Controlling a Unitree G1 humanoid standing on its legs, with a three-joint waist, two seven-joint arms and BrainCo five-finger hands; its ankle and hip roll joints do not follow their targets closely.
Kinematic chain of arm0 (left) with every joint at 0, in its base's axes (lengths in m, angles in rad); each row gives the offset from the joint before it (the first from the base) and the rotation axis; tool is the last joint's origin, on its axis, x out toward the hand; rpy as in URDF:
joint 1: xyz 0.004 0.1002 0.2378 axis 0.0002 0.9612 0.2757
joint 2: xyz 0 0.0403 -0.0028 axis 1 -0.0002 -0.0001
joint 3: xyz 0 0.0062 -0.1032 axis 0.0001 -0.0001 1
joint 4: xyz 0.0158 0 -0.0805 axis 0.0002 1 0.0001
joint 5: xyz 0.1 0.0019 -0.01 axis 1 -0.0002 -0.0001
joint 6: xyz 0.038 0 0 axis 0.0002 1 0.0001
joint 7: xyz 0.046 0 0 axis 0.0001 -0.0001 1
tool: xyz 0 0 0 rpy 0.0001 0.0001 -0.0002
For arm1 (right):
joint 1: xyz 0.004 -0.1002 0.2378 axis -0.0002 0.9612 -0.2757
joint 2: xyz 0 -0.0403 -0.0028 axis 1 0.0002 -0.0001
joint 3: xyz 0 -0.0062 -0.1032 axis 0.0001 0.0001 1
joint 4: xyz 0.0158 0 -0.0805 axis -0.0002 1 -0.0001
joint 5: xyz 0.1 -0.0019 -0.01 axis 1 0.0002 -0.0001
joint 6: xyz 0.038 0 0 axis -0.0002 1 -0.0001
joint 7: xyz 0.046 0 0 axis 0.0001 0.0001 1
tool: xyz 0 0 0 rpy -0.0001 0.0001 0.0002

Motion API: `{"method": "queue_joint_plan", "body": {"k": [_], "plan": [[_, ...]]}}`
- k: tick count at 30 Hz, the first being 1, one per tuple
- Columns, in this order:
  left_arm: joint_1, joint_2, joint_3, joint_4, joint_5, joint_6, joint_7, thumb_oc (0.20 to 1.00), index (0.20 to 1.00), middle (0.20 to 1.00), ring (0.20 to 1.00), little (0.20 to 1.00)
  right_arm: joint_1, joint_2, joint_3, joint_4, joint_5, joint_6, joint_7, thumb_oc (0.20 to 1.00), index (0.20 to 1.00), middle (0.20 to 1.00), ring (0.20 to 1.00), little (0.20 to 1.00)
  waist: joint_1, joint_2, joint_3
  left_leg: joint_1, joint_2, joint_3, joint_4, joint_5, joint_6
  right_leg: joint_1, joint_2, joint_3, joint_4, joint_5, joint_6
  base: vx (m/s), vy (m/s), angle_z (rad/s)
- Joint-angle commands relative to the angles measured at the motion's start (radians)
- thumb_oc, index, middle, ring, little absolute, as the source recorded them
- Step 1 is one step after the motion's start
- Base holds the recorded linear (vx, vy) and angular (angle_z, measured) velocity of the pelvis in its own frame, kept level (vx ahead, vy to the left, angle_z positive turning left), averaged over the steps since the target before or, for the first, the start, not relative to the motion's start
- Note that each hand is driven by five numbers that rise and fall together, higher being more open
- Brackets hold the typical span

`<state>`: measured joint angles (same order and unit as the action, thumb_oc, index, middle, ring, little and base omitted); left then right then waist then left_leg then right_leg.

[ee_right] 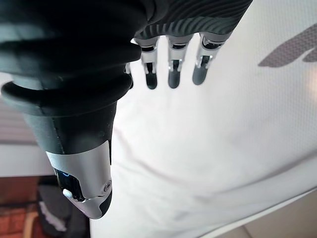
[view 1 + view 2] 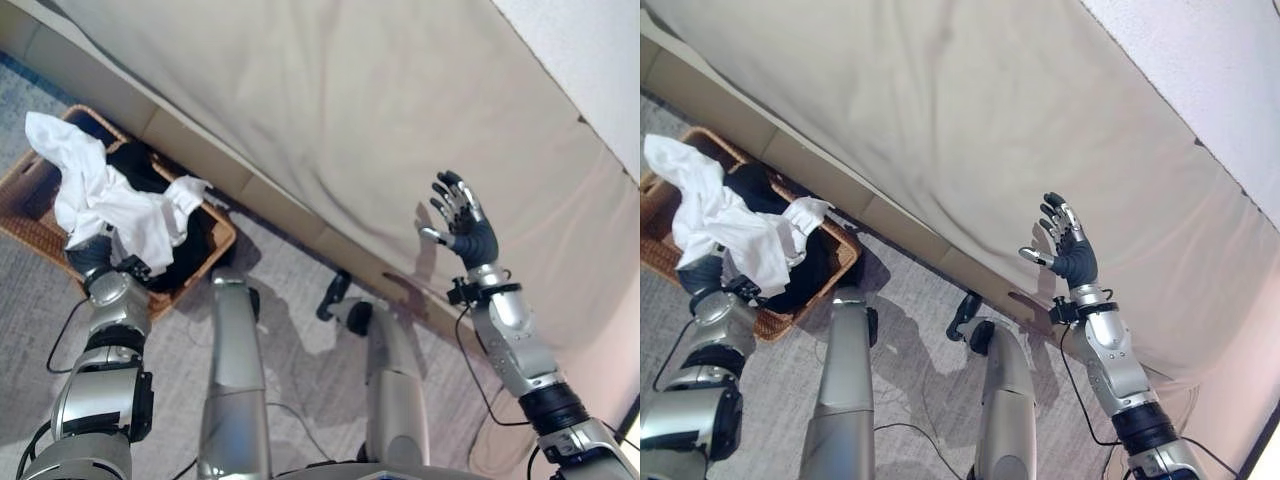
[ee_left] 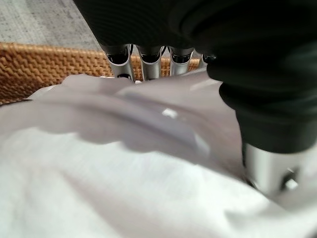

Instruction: Pick up clothes into the bucket

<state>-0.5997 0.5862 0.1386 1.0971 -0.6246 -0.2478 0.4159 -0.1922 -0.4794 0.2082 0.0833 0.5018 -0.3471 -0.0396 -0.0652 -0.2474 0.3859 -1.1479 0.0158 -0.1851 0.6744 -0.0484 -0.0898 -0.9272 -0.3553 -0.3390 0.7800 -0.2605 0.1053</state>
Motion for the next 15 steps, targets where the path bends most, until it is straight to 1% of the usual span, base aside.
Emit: {"method": "queue_joint_plan", "body": {"k": [1, 3, 5, 6, 7, 8, 9, 10, 11, 14, 15], "plan": [[0.031, -0.011, 0.043, 0.083, -0.01, 0.015, -0.028, 1.0, 1.0, 1.0, 1.0, 1.0, 0.004, -0.025, -0.022, -0.026, 0.028, -0.023, 0.005, 1.0, 1.0, 1.0, 1.0, 1.0, -0.025, 0.045, -0.03, 0.049, 0.037, 0.009, 0.011, -0.064, 0.04, 0.012, -0.003, 0.076, -0.046, 0.111, 0.074, 0.0, 0.0, 0.0], [0.037, -0.017, 0.067, 0.109, -0.039, 0.033, -0.045, 1.0, 1.0, 1.0, 1.0, 1.0, 0.003, -0.028, -0.023, -0.022, 0.025, -0.017, 0.007, 1.0, 1.0, 1.0, 1.0, 1.0, -0.021, 0.047, -0.037, 0.059, 0.037, 0.01, 0.002, -0.062, 0.038, 0.025, -0.002, 0.072, -0.052, 0.113, 0.074, 0.0, 0.0, 0.0], [0.043, -0.02, 0.074, 0.111, -0.053, 0.036, -0.054, 1.0, 1.0, 1.0, 1.0, 1.0, 0.002, -0.03, -0.022, -0.022, 0.025, -0.013, 0.008, 1.0, 1.0, 1.0, 1.0, 1.0, -0.02, 0.049, -0.037, 0.064, 0.037, 0.009, 0.0, -0.061, 0.038, 0.033, -0.001, 0.069, -0.055, 0.115, 0.074, 0.0, 0.0, 0.0], [0.058, -0.017, 0.09, 0.15, -0.057, 0.063, -0.093, 1.0, 1.0, 1.0, 1.0, 1.0, -0.002, -0.031, -0.021, -0.02, 0.025, -0.003, 0.015, 1.0, 1.0, 1.0, 1.0, 1.0, -0.017, 0.051, -0.043, 0.084, 0.042, 0.008, -0.014, -0.057, 0.037, 0.053, 0.001, 0.062, -0.067, 0.118, 0.075, 0.0, 0.0, 0.0], [0.07, -0.017, 0.087, 0.161, -0.036, 0.076, -0.114, 1.0, 1.0, 1.0, 1.0, 1.0, -0.004, -0.031, -0.023, -0.017, 0.024, 0.002, 0.018, 1.0, 1.0, 1.0, 1.0, 1.0, -0.014, 0.053, -0.046, 0.094, 0.042, 0.008, -0.021, -0.055, 0.037, 0.061, 0.002, 0.061, -0.07, 0.121, 0.075, 0.0, 0.0, 0.0], [0.07, -0.017, 0.088, 0.162, -0.036, 0.076, -0.115, 1.0, 1.0, 1.0, 1.0, 1.0, -0.003, -0.031, -0.023, -0.017, 0.024, 0.002, 0.018, 1.0, 1.0, 1.0, 1.0, 1.0, -0.013, 0.052, -0.045, 0.096, 0.042, 0.008, -0.023, -0.054, 0.037, 0.063, 0.002, 0.061, -0.072, 0.122, 0.075, 0.0, 0.0, 0.0], [0.099, -0.019, 0.059, 0.162, 0.09, 0.096, -0.114, 1.0, 1.0, 1.0, 1.0, 1.0, -0.004, -0.038, -0.027, -0.016, 0.013, 0.007, 0.025, 1.0, 1.0, 1.0, 1.0, 1.0, -0.008, 0.055, -0.049, 0.121, 0.043, 0.009, -0.043, -0.047, 0.037, 0.09, 0.006, 0.056, -0.089, 0.129, 0.075, 0.0, 0.0, 0.0], [0.1, -0.02, 0.06, 0.159, 0.093, 0.098, -0.112, 1.0, 1.0, 1.0, 1.0, 1.0, -0.003, -0.038, -0.028, -0.017, 0.012, 0.008, 0.025, 1.0, 1.0, 1.0, 1.0, 1.0, -0.007, 0.055, -0.048, 0.125, 0.044, 0.009, -0.046, -0.046, 0.036, 0.094, 0.006, 0.055, -0.091, 0.13, 0.075, 0.0, 0.0, 0.0], [0.143, -0.027, 0.052, 0.155, 0.143, 0.094, -0.115, 1.0, 1.0, 1.0, 1.0, 1.0, 0.008, -0.042, -0.041, -0.007, 0.012, 0.012, 0.034, 1.0, 1.0, 1.0, 1.0, 1.0, 0.001, 0.058, -0.053, 0.158, 0.044, 0.01, -0.074, -0.037, 0.036, 0.128, 0.007, 0.047, -0.114, 0.139, 0.076, 0.0, 0.0, 0.0], [0.179, -0.022, 0.078, 0.172, 0.132, 0.094, -0.128, 1.0, 1.0, 1.0, 1.0, 1.0, 0.018, -0.043, -0.045, -0.003, 0.014, 0.014, 0.042, 1.0, 1.0, 1.0, 1.0, 1.0, 0.007, 0.059, -0.055, 0.195, 0.045, 0.008, -0.102, -0.027, 0.034, 0.169, 0.011, 0.041, -0.146, 0.149, 0.076, 0.0, 0.0, 0.0], [0.207, -0.019, 0.091, 0.191, 0.147, 0.101, -0.141, 1.0, 1.0, 1.0, 1.0, 1.0, 0.023, -0.044, -0.048, 0.001, 0.007, 0.019, 0.049, 1.0, 1.0, 1.0, 1.0, 1.0, 0.015, 0.06, -0.062, 0.227, 0.047, 0.011, -0.132, -0.017, 0.033, 0.203, 0.011, 0.033, -0.173, 0.157, 0.077, 0.0, 0.0, 0.0]]}}
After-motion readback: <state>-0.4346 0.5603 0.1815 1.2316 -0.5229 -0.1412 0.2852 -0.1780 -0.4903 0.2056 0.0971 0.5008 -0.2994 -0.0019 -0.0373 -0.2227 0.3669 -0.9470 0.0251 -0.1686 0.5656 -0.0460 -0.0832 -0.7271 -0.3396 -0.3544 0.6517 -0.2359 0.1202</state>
